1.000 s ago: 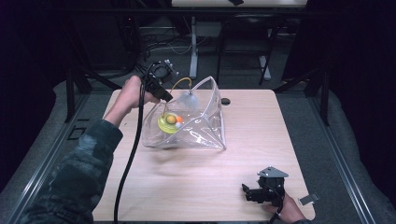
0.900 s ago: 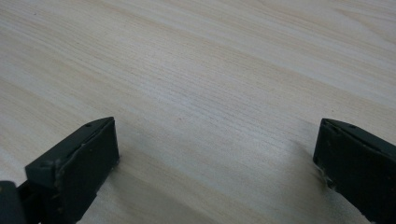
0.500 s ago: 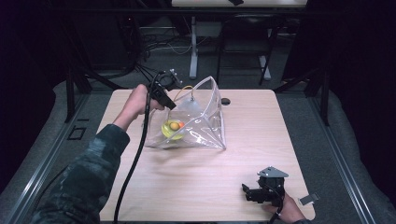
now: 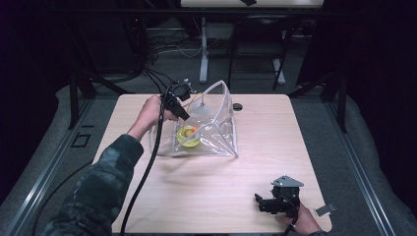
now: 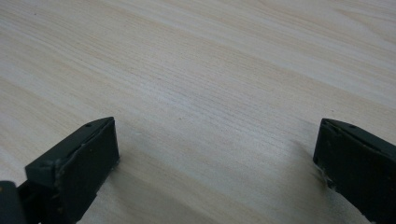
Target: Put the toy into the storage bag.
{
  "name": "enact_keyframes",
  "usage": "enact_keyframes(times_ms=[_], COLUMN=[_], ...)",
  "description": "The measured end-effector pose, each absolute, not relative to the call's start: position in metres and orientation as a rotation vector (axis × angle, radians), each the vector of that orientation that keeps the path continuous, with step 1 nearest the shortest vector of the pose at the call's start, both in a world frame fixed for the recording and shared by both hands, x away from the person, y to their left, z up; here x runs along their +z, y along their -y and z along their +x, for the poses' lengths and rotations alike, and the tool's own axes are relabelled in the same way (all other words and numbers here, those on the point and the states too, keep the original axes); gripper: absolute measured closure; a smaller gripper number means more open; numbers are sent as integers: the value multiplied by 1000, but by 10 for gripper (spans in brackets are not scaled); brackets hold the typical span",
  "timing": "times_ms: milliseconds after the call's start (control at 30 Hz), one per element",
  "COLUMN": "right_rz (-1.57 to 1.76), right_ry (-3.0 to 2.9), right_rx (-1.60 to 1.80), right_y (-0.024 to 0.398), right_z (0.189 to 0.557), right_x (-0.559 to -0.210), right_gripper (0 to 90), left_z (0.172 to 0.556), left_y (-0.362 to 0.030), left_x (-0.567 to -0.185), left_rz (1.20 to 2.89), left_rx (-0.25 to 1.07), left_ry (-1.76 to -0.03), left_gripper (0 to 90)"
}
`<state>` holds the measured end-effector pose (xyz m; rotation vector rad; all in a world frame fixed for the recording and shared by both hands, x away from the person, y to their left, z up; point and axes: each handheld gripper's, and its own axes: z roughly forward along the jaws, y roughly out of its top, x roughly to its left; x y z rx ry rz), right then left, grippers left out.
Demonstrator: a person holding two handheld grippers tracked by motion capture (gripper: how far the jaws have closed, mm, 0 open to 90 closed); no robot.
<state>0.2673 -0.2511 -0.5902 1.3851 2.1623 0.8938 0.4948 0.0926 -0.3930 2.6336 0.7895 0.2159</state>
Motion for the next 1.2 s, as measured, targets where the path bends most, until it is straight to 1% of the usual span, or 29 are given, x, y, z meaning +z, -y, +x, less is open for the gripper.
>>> enact_keyframes(times_ms=[267, 333, 500, 600, 667, 767, 967, 1100, 1200], right_rz=[1385, 1386, 1387, 1387, 1387, 1387, 1387, 1387, 1387], right_ry=[-2165, -2165, -2166, -2166, -2166, -2166, -2166, -2166, -2166], right_rx=[901, 900, 900, 900, 901, 900, 900, 901, 900], right_y=[251, 251, 251, 251, 251, 251, 251, 251, 251], right_z=[267, 267, 267, 267, 267, 267, 267, 267, 267], right_x=[-590, -590, -590, -590, -590, -590, -590, -590, -590], right_gripper=[0, 0, 0, 0, 0, 0, 0, 0, 0], left_z=[497, 498, 496, 494, 494, 492, 486, 482, 480], left_y=[-93, -94, -97, -99, -102, -106, -120, -133, -147], left_x=[-408, -408, -404, -399, -393, -383, -364, -354, -345], left_rz=[2629, 2616, 2585, 2585, 2575, 2560, 2519, 2481, 2457], left_rx=[177, 172, 182, 188, 208, 242, 294, 325, 355], left_ry=[-818, -830, -827, -833, -851, -865, -897, -927, -942], left_gripper=[868, 831, 791, 699, 600, 489, 314, 165, 95])
